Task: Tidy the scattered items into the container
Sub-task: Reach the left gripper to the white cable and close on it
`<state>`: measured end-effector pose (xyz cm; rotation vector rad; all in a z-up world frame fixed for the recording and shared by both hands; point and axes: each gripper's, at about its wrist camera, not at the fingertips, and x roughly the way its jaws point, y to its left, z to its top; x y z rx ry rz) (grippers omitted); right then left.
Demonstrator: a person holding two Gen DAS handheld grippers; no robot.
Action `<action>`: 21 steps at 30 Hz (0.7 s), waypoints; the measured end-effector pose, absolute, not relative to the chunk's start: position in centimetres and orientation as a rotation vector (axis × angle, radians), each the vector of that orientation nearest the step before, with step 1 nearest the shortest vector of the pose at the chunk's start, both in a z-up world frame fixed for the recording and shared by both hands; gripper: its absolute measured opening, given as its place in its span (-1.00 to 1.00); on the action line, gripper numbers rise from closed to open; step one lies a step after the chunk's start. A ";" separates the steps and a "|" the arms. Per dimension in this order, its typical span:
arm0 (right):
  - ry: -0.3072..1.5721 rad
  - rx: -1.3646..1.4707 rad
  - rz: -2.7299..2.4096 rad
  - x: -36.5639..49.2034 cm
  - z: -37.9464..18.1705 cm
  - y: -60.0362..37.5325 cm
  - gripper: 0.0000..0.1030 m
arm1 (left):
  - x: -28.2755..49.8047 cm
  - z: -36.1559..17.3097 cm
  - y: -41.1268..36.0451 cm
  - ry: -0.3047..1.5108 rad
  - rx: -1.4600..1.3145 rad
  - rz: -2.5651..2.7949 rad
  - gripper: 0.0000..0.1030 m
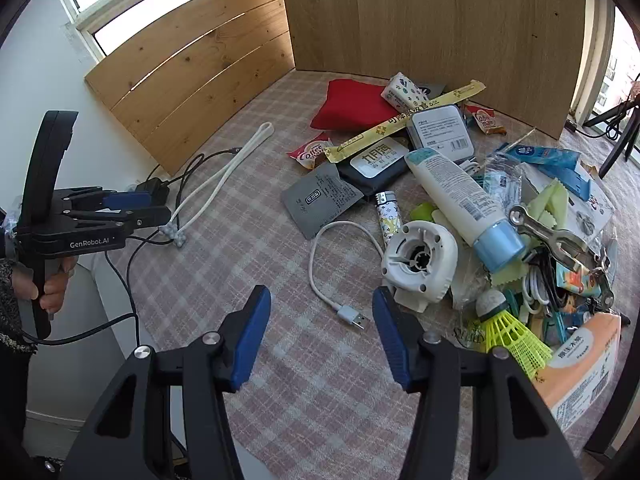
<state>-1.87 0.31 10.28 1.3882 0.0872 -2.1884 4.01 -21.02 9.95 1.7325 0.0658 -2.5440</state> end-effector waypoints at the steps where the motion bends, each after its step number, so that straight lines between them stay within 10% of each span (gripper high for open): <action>1: 0.086 1.409 -2.183 -2.5 9.8 -0.2 -0.04 | 3.4 9.4 -21.2 0.032 1.763 -2.532 -0.09; 21: 0.079 1.838 -2.036 -10.5 2.2 -7.2 -0.23 | -1.2 4.3 -23.4 -0.001 2.125 -2.459 -0.39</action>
